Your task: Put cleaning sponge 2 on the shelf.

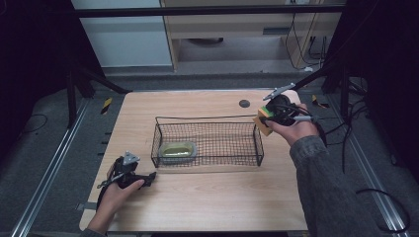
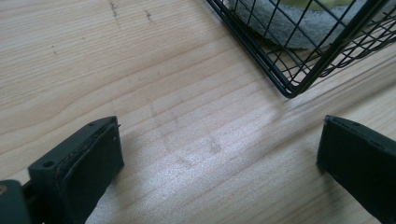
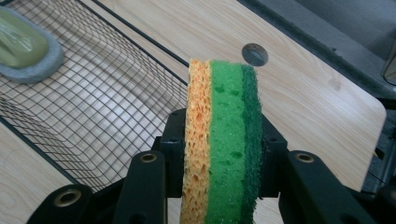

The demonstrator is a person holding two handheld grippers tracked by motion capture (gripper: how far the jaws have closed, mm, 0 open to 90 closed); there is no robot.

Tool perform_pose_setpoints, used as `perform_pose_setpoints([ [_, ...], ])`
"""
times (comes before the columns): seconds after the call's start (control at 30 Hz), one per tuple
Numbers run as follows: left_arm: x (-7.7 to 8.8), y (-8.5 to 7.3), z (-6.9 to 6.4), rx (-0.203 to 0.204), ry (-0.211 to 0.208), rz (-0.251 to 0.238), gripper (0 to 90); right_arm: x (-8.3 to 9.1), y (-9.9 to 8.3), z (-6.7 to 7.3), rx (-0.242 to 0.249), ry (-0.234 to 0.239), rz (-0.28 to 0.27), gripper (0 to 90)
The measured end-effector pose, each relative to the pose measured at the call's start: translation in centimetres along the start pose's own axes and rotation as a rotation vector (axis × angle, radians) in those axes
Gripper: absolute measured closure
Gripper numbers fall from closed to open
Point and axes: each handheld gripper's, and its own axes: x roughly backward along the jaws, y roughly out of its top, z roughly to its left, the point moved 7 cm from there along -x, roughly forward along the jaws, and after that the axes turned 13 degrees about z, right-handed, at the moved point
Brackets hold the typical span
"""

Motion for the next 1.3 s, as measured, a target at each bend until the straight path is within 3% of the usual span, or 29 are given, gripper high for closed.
perform_pose_setpoints([
  [0.7,0.0,0.0,0.0,-0.002,0.000,0.000,0.0,-3.1,1.5,2.1,0.045,0.066,-0.013,63.8],
  [1.3,0.0,0.0,0.0,-0.002,-0.001,-0.001,0.0,-5.3,1.5,2.2,0.063,0.075,0.021,63.6],
])
